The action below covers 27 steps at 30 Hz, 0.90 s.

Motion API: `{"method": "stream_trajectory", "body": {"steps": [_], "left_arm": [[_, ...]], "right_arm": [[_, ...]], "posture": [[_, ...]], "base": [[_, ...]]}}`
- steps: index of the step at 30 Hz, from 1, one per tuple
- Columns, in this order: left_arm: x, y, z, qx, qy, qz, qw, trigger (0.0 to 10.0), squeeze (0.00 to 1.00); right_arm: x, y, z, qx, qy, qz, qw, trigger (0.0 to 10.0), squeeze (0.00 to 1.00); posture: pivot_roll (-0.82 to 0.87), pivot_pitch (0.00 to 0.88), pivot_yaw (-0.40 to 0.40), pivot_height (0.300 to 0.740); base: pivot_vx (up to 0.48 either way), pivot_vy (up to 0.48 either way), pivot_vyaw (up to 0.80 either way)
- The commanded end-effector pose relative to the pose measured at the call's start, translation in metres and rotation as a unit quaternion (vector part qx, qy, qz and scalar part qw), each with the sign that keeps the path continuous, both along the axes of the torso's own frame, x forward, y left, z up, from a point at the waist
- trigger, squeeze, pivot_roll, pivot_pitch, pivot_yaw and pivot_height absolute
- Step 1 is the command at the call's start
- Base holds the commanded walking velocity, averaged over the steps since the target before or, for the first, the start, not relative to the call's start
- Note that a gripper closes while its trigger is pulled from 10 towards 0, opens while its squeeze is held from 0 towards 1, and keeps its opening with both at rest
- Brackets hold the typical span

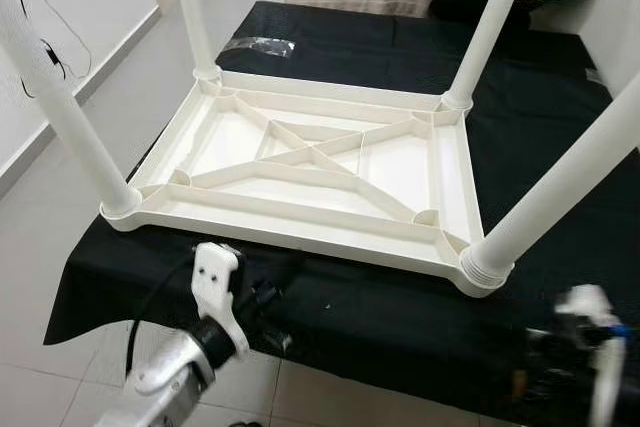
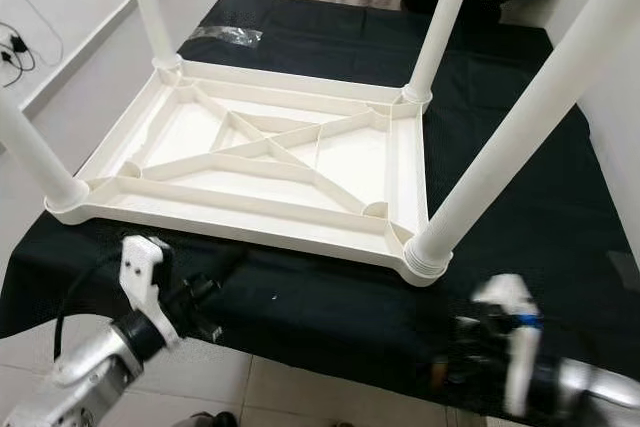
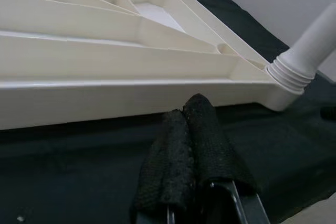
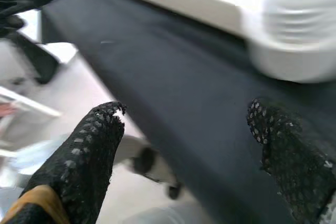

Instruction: Building children table

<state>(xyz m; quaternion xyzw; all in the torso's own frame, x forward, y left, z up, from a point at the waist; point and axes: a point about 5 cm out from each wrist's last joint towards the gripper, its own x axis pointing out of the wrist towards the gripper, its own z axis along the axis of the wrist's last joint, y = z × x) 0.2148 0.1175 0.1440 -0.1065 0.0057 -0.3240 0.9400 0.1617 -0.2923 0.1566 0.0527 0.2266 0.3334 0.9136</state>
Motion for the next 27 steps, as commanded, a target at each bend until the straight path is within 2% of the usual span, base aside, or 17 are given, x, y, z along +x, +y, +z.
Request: {"method": "stream_trajectory", "body": {"steps": [1, 5, 8, 9, 10, 11, 18, 20, 27], "left_arm": [[-0.004, 0.0, -0.001, 0.013, -0.001, -0.014, 1.0, 10.0, 0.0], [-0.008, -0.002, 0.0, 0.018, -0.014, -0.04, 0.999, 10.0, 0.0], [-0.017, -0.011, 0.003, 0.024, -0.035, -0.099, 0.994, 10.0, 0.0], [-0.02, -0.013, 0.003, 0.03, -0.043, -0.121, 0.991, 10.0, 0.0], [-0.02, -0.013, 0.003, 0.03, -0.043, -0.121, 0.991, 10.0, 0.0], [-0.025, -0.015, 0.004, 0.04, -0.055, -0.148, 0.987, 10.0, 0.0], [-0.033, -0.017, 0.004, 0.072, -0.079, -0.177, 0.979, 10.0, 0.0], [-0.037, -0.016, 0.003, 0.095, -0.094, -0.185, 0.974, 10.0, 0.0], [-0.041, -0.017, 0.002, 0.11, -0.115, -0.186, 0.969, 10.0, 0.0]], "right_arm": [[-0.005, -0.005, 0.003, 0.0, -0.006, -0.003, 1.0, 10.0, 0.0], [-0.008, -0.019, 0.016, -0.03, -0.037, -0.02, 0.999, 10.0, 0.0], [0.004, -0.027, 0.033, -0.036, -0.094, -0.049, 0.994, 10.0, 0.0], [0.006, -0.024, 0.04, -0.027, -0.108, -0.032, 0.993, 10.0, 0.0], [0.006, -0.024, 0.04, -0.027, -0.108, -0.032, 0.993, 10.0, 0.0], [0.008, -0.016, 0.049, -0.029, -0.124, 0.013, 0.992, 10.0, 0.0], [0.022, -0.008, 0.064, -0.04, -0.165, 0.042, 0.985, 10.0, 0.0], [0.034, -0.008, 0.076, -0.056, -0.192, 0.051, 0.979, 10.0, 0.0], [0.056, -0.009, 0.084, -0.062, -0.219, 0.073, 0.971, 10.0, 0.0]], "posture": [[-0.11, 0.174, 0.01, 0.74], [-0.11, 0.175, 0.02, 0.74], [-0.11, 0.171, 0.026, 0.74], [-0.11, 0.171, 0.026, 0.74], [-0.11, 0.171, 0.026, 0.74], [-0.11, 0.174, 0.032, 0.74], [-0.1, 0.176, 0.029, 0.74], [-0.09, 0.183, 0.024, 0.74], [-0.08, 0.191, 0.023, 0.74]], "base": [[0.0, 0.0, 0.0], [0.0, 0.0, 0.0], [0.0, 0.0, 0.0], [0.0, 0.0, 0.0], [0.0, 0.0, 0.0], [0.0, 0.0, 0.0], [0.0, 0.0, 0.0], [0.0, 0.0, 0.0], [0.0, 0.0, 0.0]]}}
